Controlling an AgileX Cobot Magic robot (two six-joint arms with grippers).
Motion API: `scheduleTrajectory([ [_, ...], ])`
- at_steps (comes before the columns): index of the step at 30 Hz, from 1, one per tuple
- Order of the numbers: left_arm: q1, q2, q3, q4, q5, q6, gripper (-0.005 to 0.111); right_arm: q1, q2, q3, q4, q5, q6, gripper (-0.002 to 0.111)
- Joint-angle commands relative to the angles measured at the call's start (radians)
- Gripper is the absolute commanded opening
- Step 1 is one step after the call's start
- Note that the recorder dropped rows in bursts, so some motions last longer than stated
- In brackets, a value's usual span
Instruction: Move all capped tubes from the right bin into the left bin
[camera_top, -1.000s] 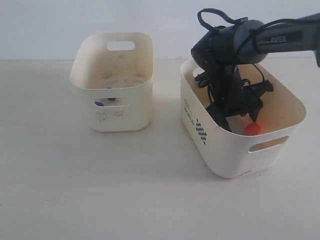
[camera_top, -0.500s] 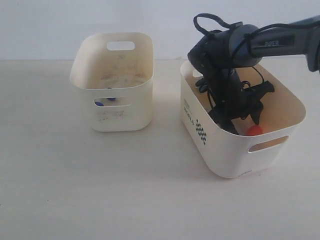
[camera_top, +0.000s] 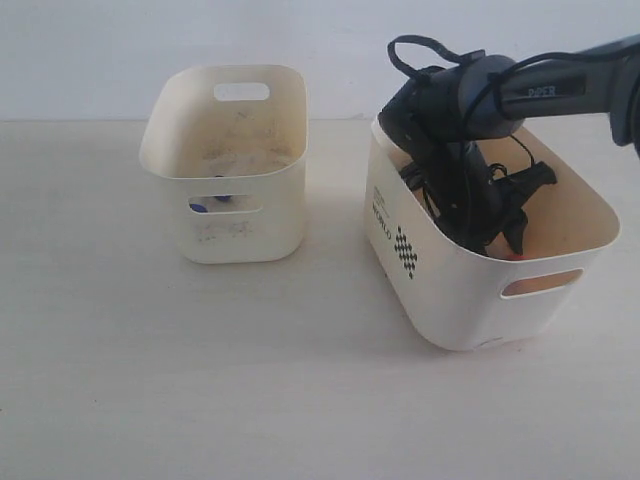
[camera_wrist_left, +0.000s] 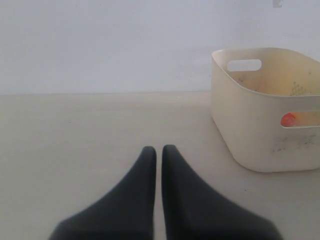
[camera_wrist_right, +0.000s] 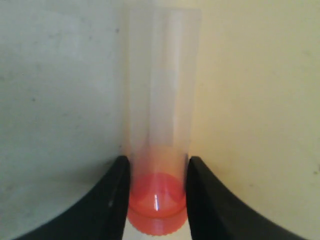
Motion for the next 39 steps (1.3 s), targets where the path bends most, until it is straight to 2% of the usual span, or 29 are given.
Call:
scheduleTrajectory([
  [1,0.000,0.003,-0.004,-0.006,-0.007,-0.010,0.004,-0.003,-0.032,0.006,0.036,-0.019,0.013,0.000],
  [29,0.000,0.003,-0.004,-0.006,-0.007,-0.010,0.004,-0.003,-0.376,0.006,0.059,-0.072,0.011,0.000],
  [35,0.000,0.003,-0.004,-0.006,-0.007,-0.010,0.004,-0.003,-0.471,0.006,0.178,-0.190,-0.020,0.000],
  [39,0.000,0.003,-0.004,-0.006,-0.007,-0.010,0.004,-0.003,-0.526,0.006,0.433,-0.381,-0.077,0.000],
])
